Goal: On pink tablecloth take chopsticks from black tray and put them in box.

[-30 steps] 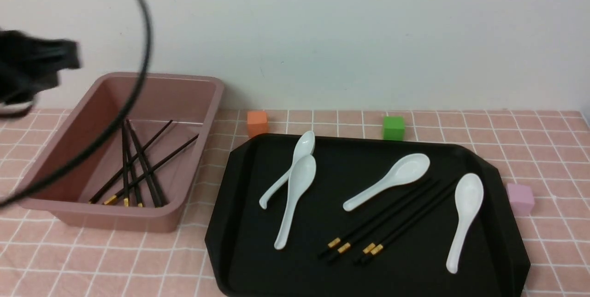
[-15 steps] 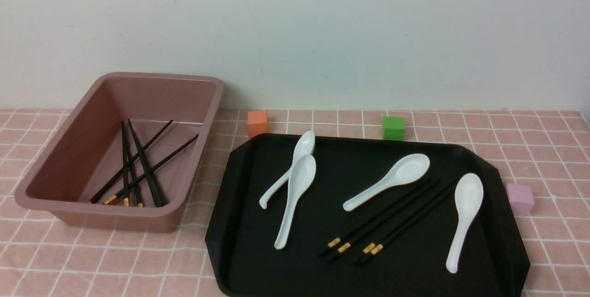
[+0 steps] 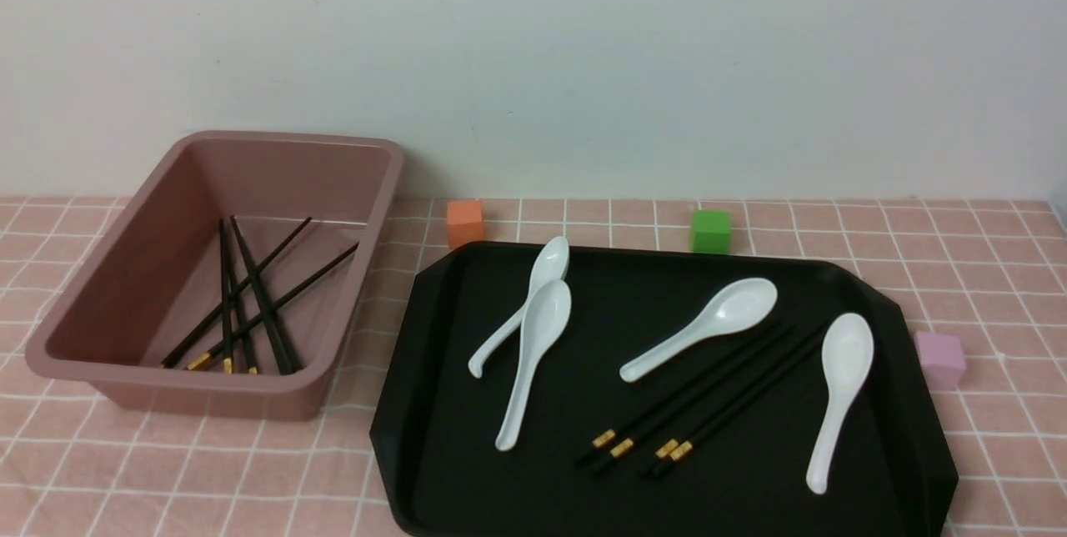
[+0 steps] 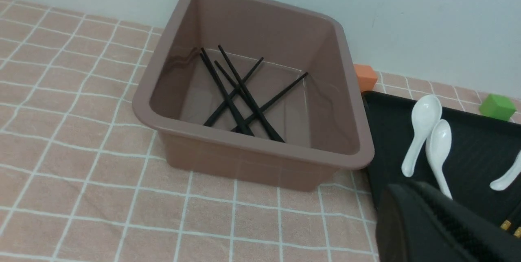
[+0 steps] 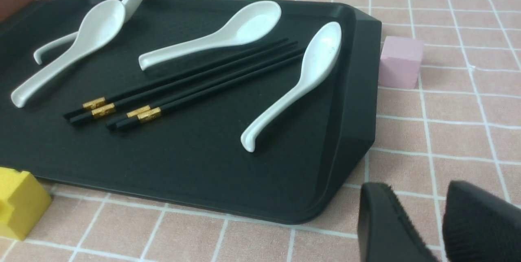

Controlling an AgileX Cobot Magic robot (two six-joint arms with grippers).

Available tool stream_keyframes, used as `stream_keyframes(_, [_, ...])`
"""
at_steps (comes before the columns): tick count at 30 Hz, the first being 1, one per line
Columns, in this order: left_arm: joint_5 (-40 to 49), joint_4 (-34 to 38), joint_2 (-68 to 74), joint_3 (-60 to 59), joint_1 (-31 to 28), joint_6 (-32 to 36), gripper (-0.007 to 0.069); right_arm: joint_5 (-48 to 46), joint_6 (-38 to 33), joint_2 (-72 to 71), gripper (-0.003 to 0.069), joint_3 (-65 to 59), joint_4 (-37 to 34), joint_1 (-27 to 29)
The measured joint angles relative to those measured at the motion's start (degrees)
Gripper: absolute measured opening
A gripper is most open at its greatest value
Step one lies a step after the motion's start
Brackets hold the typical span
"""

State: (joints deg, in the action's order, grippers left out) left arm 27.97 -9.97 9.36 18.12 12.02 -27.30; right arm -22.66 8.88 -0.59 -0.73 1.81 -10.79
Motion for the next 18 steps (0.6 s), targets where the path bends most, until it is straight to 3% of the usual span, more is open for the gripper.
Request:
stream_keyframes(6, [-6.8, -0.65, -1.97, -5.55, -1.66, 1.05, -0.0013, 0.0, 0.0, 0.0, 0.024, 0.0, 0.0, 0.0])
stream_keyframes(11, [-13.79, 7.03, -8.36, -14.11, -6.27, 6.91, -0.0013, 0.0, 0.0, 0.0, 0.024, 0.0, 0.0, 0.0])
stream_keyframes(14, [-14.23, 10.36, -9.79, -17.42, -7.95, 8.94, -0.0013, 0.0, 0.0, 0.0, 0.024, 0.0, 0.0, 0.0])
stream_keyframes(18, [-7.56, 14.25, -9.86, -19.64, -9.08, 10.34, -0.0013, 0.04, 0.0, 0.0, 0.024, 0.0, 0.0, 0.0])
